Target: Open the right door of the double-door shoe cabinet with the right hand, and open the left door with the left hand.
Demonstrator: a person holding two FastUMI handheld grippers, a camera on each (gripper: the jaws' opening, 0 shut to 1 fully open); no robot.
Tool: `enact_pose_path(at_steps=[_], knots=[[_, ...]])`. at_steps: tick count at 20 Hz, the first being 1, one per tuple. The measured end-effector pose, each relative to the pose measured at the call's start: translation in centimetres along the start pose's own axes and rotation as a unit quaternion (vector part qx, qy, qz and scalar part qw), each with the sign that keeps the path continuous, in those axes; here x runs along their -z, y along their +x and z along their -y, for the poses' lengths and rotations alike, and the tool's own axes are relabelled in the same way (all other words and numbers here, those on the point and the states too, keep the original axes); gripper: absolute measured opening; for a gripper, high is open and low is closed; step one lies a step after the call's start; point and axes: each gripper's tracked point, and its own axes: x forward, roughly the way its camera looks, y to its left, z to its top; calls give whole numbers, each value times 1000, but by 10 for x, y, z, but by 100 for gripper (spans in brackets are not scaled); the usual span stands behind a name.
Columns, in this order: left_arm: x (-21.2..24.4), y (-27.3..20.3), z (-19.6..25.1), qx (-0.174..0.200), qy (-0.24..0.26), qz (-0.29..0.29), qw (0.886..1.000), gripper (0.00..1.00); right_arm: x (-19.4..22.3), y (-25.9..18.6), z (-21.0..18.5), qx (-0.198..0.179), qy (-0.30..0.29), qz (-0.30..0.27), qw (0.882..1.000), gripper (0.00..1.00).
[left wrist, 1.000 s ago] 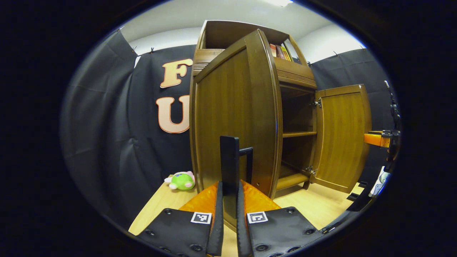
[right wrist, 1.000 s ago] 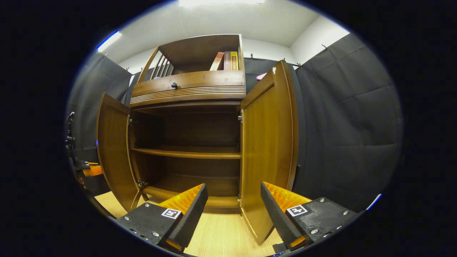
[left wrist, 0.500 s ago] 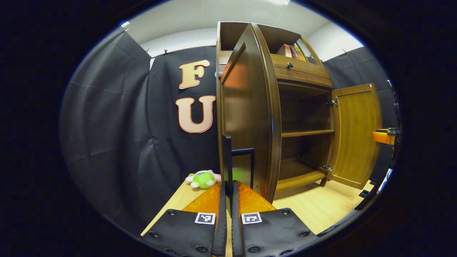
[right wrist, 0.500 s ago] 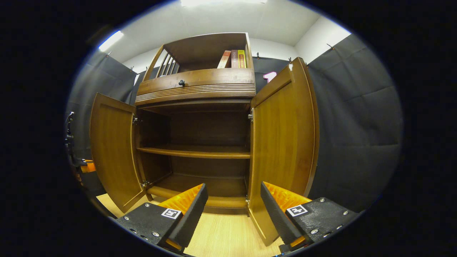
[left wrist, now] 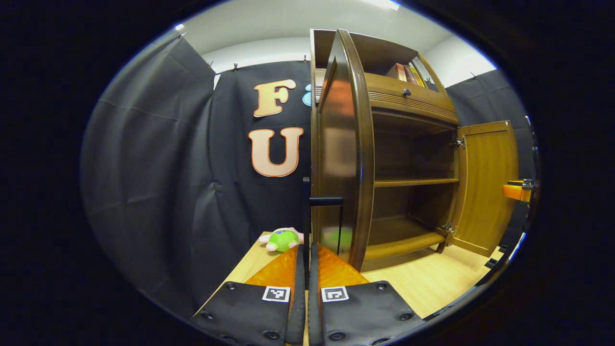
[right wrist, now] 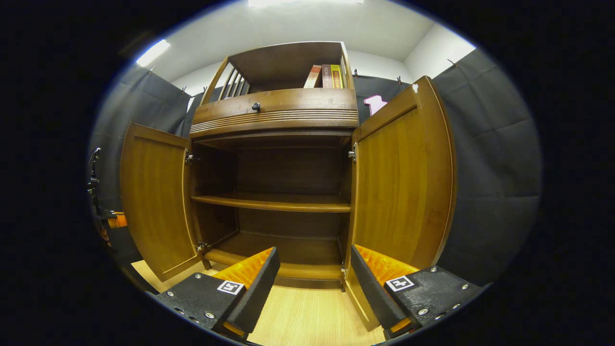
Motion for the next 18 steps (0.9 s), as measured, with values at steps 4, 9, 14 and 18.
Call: enact_pose_path(at_steps=[4,9,14,18], knots=[[-4,-7,-14,-7,-4,8,1000,8,3,3,-6,-3,-1,-5,1000,92],[-7,-11,-26,-15,-5,13,1000,8,4,5,-14,-6,-2,-6,1000,92],[-13,-25,-24,-10,-12,19,1000,7,5,7,-17,-6,-4,-8,1000,92],[-26,-44,-16,-20,-11,23,999,7,5,9,-18,-9,0,-8,1000,92]])
